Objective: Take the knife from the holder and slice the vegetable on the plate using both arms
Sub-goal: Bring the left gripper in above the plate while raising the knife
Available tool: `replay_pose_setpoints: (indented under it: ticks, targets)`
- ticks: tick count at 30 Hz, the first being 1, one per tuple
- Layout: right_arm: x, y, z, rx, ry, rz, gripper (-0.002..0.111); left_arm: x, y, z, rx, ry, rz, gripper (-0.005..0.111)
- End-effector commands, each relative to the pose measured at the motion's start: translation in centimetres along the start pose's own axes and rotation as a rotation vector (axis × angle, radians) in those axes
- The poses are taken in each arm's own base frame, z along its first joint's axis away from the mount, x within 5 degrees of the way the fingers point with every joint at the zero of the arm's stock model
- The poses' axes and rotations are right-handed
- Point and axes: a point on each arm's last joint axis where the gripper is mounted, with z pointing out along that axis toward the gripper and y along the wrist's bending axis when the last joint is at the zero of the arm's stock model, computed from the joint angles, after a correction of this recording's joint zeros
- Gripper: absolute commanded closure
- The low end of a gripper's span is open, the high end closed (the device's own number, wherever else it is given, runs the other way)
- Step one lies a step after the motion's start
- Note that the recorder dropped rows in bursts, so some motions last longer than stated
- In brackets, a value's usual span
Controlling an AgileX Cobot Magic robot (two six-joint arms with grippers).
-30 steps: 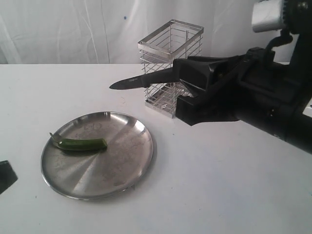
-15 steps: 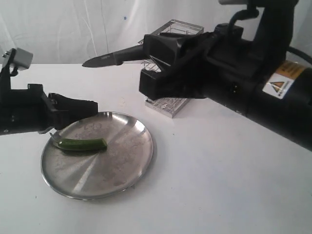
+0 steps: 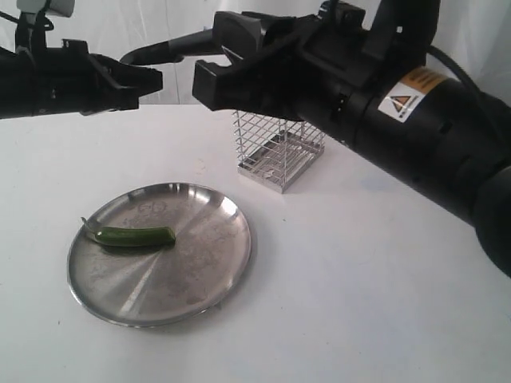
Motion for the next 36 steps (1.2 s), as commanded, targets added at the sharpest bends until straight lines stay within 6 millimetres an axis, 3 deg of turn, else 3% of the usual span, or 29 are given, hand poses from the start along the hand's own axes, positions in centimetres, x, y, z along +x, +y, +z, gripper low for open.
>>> replay_pose_setpoints:
  ticks: [1, 7, 26, 36]
  targets:
    - [-0.5, 0.1, 0.0, -0.001, -0.037, 0.010, 0.108, -0.9, -1.5, -0.1, 0.157, -0.068, -0.024, 0.107]
    - [0.1, 0.1, 0.0, -0.005, 0.029, 0.011, 0.108, -0.9, -1.4, 0.0, 0.142, -0.058, -0.101, 0.107]
    - [3.8, 0.2, 0.0, -0.020, 0.367, 0.004, 0.108, 0.0, -1.2, 0.0, 0.116, 0.030, -0.049, 0.107]
    - [3.7, 0.1, 0.2, -0.009, 0.351, 0.020, 0.108, 1.3, -1.3, -0.1, 0.129, 0.177, -0.005, 0.107]
